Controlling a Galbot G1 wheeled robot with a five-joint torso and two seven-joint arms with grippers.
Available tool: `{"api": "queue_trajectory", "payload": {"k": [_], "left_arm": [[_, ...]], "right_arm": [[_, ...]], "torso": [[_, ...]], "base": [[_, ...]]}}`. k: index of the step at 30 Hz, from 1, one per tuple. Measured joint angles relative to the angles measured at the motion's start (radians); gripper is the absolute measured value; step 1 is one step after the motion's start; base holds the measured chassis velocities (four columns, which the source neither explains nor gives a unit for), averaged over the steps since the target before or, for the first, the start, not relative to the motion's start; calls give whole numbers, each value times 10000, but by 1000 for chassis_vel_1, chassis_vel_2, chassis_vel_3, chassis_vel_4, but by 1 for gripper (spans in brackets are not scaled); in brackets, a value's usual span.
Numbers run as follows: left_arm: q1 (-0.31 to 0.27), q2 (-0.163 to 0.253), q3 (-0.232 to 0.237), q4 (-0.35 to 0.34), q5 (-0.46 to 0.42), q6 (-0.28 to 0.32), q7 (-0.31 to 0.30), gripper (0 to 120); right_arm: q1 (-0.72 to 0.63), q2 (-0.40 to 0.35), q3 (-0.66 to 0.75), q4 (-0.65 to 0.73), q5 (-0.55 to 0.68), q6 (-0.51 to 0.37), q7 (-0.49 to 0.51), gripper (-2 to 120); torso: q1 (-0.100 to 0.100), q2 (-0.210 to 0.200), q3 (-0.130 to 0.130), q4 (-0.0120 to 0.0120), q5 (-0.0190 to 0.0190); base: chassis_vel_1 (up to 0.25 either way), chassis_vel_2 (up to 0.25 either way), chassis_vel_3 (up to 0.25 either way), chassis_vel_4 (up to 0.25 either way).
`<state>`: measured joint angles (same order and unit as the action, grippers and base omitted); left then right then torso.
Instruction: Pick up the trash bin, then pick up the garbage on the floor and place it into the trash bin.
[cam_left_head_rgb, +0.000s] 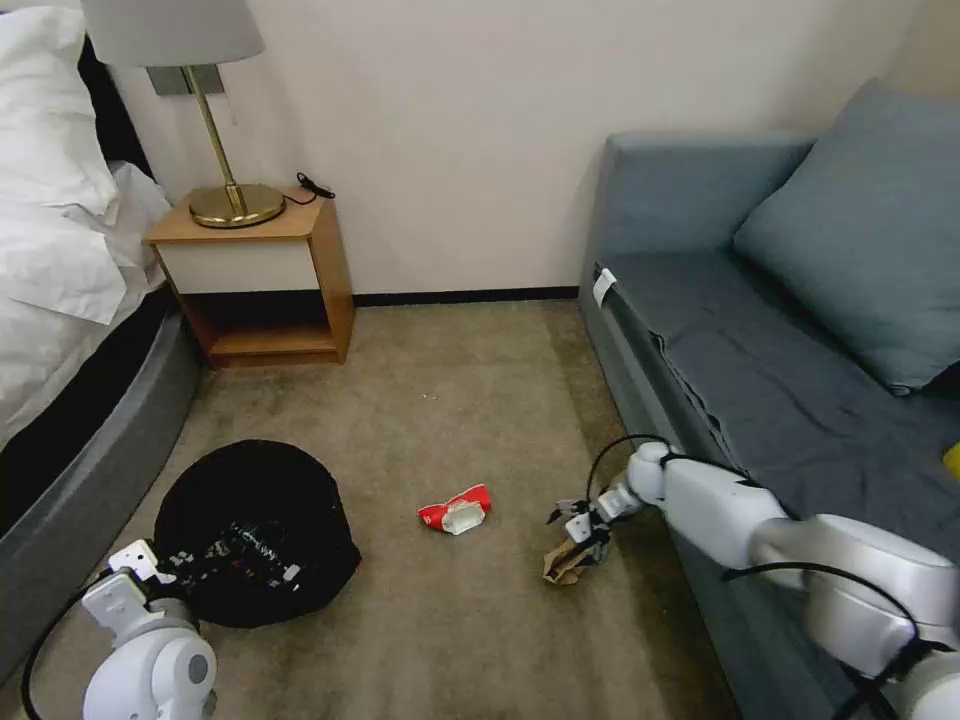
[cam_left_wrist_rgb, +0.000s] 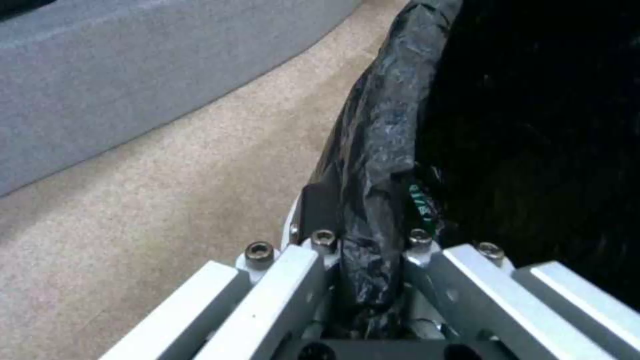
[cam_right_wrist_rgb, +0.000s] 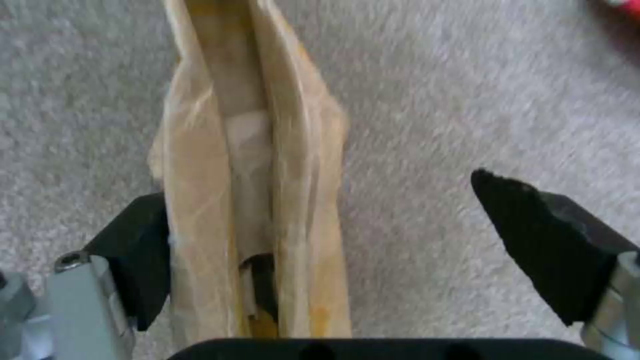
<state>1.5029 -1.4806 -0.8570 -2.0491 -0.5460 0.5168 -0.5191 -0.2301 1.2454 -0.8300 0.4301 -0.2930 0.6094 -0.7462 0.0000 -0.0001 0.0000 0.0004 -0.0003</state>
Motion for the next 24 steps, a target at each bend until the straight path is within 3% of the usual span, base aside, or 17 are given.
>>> {"api": "queue_trajectory", "payload": {"k": [12, 18, 24], "left_arm": [[-22, 13, 22, -48, 15, -10, 5, 3], [-39, 30, 24, -76, 22, -10, 6, 3], [-34, 37, 26, -78, 36, -10, 6, 3]], "right_arm": [[-20, -154, 83, -287, -59, 115, 138, 95], [-76, -112, 124, -568, -60, 198, 278, 84], [-107, -61, 180, -738, -64, 320, 304, 65]], "torso": [[0, 0, 0, -4, 2], [0, 2, 0, -5, 3], [0, 2, -1, -6, 0]], "base": [[0, 0, 0, 0], [0, 0, 0, 0], [0, 0, 0, 0]]}}
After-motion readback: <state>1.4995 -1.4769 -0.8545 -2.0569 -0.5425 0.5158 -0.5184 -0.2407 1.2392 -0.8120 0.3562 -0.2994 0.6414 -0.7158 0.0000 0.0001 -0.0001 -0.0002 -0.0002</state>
